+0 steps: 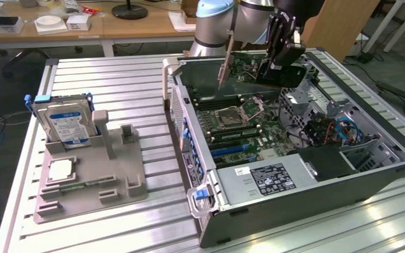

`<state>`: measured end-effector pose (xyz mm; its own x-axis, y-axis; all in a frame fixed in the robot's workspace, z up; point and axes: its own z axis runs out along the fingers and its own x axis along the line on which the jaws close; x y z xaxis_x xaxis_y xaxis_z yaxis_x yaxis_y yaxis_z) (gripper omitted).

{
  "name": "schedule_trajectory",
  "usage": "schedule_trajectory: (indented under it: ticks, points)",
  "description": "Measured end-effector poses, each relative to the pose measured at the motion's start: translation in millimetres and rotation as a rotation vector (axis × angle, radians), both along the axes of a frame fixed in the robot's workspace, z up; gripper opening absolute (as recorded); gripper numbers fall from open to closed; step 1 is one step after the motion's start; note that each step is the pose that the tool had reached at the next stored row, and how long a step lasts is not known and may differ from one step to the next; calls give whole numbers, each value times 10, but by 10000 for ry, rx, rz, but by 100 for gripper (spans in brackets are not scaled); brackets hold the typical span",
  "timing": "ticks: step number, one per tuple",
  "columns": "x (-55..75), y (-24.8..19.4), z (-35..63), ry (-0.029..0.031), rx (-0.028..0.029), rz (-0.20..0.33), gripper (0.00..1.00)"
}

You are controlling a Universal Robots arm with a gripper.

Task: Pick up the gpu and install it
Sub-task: 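Insert the gpu into the slot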

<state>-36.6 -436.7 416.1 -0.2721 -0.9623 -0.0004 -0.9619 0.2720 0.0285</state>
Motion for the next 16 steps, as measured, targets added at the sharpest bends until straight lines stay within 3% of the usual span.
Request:
schedule_trajectory:
  ticks: [16]
  points:
    - [0, 0, 0, 0, 0, 134, 27]
